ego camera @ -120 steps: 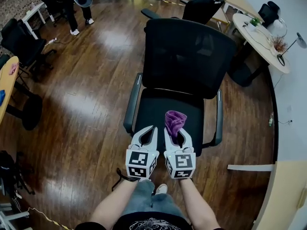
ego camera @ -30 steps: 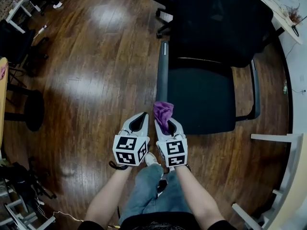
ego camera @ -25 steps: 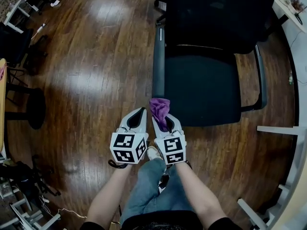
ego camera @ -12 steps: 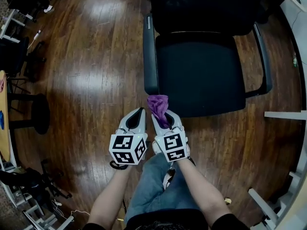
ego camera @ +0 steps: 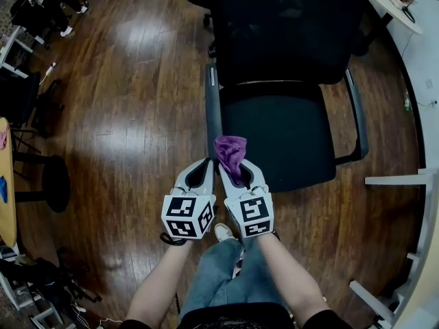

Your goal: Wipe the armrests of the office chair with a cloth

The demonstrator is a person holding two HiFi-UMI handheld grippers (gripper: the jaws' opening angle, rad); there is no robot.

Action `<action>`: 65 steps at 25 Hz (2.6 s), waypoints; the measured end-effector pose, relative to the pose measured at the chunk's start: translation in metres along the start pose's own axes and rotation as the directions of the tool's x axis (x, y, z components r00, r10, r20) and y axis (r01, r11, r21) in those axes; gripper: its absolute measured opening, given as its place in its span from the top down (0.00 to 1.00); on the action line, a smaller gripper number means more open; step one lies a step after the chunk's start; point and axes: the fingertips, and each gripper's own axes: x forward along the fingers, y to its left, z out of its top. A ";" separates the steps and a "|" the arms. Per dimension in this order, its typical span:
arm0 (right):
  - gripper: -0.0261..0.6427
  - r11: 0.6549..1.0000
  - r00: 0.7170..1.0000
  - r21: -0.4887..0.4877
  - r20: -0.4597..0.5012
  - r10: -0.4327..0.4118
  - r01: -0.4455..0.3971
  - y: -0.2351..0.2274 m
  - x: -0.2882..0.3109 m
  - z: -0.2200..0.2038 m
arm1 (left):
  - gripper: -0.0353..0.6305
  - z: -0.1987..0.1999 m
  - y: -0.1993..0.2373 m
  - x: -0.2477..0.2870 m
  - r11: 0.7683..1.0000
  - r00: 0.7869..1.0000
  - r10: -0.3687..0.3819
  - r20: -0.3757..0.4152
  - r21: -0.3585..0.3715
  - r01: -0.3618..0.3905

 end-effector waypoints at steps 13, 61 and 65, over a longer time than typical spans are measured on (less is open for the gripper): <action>0.81 0.999 0.998 0.009 0.031 0.050 -0.051 -0.090 0.104 0.064 | 0.94 0.077 0.026 0.099 0.997 0.997 0.074 0.001 0.006 -0.074; 0.81 0.998 0.995 0.020 -0.076 0.066 -0.065 -0.072 0.089 -0.006 | 0.94 0.026 0.022 0.083 0.998 0.996 0.043 -0.072 0.040 -0.040; 0.81 0.999 0.997 0.021 -0.072 0.041 -0.039 -0.058 0.064 -0.019 | 0.94 0.010 0.012 0.062 0.998 0.997 0.019 -0.078 0.057 -0.015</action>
